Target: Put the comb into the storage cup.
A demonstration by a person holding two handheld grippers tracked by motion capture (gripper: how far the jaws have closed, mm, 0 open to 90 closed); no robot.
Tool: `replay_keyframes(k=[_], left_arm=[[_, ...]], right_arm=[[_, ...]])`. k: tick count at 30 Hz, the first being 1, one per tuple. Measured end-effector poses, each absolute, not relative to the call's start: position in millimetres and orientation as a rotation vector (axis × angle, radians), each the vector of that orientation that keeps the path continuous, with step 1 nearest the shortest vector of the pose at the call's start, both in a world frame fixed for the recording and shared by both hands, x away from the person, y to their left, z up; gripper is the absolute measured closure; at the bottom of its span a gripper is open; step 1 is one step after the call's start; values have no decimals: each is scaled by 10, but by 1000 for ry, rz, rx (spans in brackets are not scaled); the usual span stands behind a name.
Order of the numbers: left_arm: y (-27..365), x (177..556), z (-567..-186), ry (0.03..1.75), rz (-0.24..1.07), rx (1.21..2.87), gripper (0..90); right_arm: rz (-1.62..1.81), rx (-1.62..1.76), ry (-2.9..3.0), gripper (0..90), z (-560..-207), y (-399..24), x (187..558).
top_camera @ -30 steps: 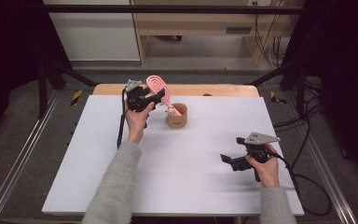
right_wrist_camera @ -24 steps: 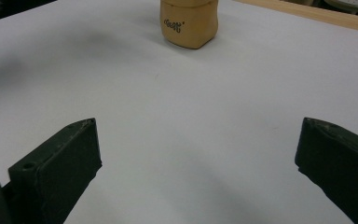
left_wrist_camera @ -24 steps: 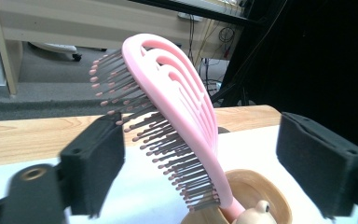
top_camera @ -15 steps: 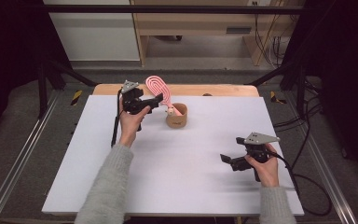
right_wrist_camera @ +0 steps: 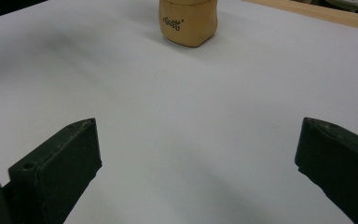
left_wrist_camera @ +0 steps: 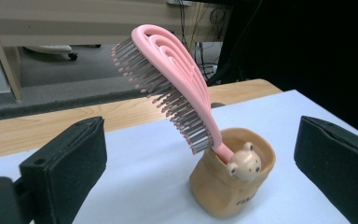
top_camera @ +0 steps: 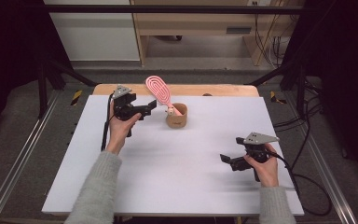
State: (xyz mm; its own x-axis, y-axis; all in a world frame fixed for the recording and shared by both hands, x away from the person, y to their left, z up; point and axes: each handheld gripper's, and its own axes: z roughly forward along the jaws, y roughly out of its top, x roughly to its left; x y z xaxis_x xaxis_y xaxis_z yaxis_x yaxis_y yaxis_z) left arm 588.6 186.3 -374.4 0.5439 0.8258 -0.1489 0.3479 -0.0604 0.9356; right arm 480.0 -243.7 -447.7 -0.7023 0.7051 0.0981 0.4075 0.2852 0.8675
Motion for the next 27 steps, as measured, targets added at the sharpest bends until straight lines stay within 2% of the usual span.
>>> replay_keyframes(k=[13, 27], left_arm=[[2014, 5550, -3665, 911, 542, 1670, 32], [2134, 5212, -3775, 842, 594, 1712, 41]], right_arm=[[1380, 1017, 2256, 6, -4482, -2431, 4802], [1384, 1019, 2249, 6, -4481, -2429, 4801]])
